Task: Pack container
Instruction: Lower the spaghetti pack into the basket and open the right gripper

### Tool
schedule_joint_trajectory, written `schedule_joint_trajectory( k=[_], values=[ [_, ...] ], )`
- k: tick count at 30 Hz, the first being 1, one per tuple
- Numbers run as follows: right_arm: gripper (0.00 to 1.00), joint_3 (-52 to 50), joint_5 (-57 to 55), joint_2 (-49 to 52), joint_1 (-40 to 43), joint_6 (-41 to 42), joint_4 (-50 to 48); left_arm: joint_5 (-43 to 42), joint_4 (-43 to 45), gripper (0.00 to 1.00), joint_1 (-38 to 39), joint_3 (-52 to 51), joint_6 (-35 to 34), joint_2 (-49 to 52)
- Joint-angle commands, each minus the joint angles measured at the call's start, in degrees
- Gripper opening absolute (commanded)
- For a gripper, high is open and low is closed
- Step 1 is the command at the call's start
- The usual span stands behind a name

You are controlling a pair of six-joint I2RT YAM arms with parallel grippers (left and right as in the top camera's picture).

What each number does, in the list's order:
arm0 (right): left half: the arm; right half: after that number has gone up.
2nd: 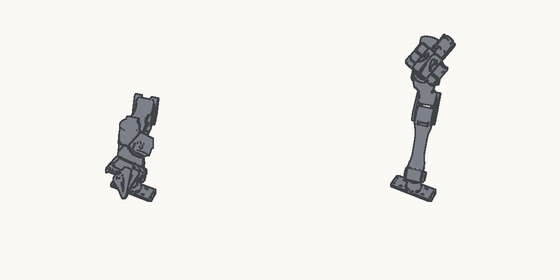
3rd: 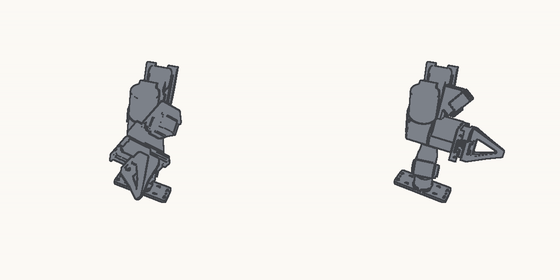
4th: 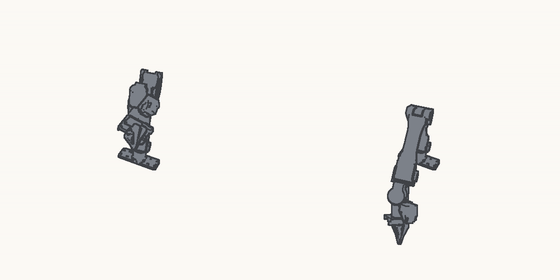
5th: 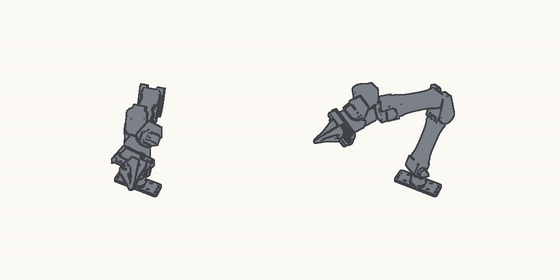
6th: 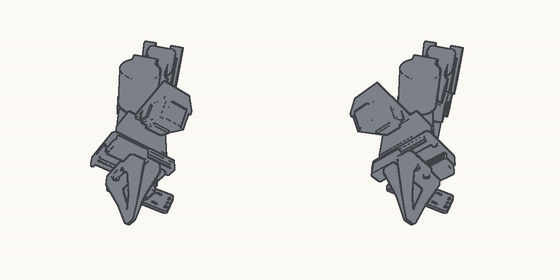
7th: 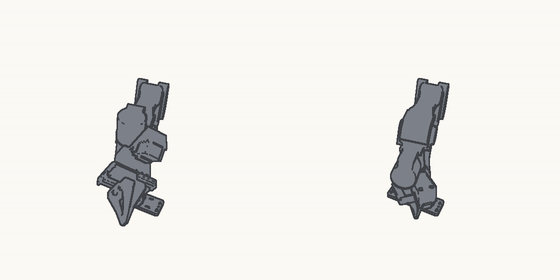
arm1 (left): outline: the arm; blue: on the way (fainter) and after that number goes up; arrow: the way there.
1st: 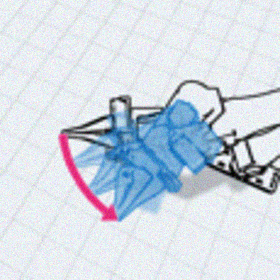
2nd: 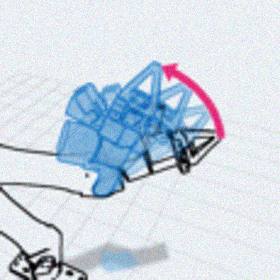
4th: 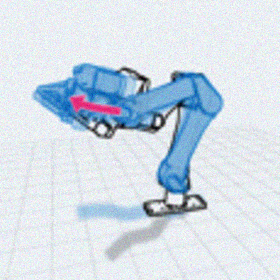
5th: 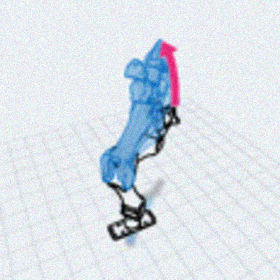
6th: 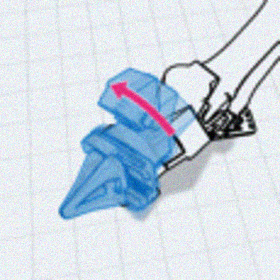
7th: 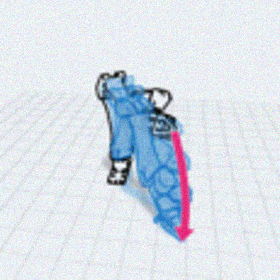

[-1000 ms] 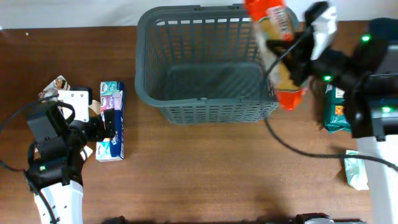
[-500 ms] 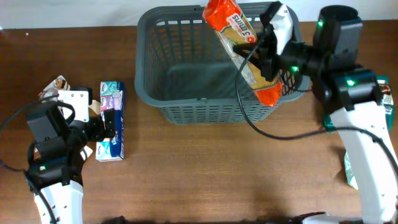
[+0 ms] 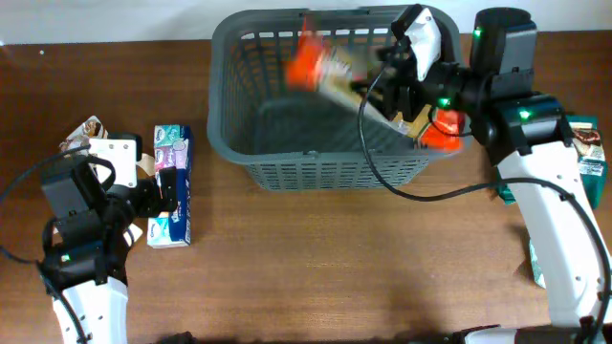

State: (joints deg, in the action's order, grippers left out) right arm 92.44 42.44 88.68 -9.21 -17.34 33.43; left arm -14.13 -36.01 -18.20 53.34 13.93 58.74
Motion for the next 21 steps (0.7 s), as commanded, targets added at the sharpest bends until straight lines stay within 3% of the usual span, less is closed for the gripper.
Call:
schedule_joint_trajectory(
  k=[1,14,21],
  values=[
    [0.99,-0.35,-1.29,0.24,-0.11,-0.63,0.2,-0.24,0.0,0.99,-0.35,0.0,-0.59,0.17],
    [0.99,3.56,-1.31,-1.33,0.74,1.86,0.26,-0.2,0.0,0.99,-0.35,0.0,-0.59,0.17],
    [0.99,18.93,-15.1,-3.1,8.79,17.86,2.4,-0.17,0.0,0.99,-0.35,0.0,-0.59,0.17]
  ],
)
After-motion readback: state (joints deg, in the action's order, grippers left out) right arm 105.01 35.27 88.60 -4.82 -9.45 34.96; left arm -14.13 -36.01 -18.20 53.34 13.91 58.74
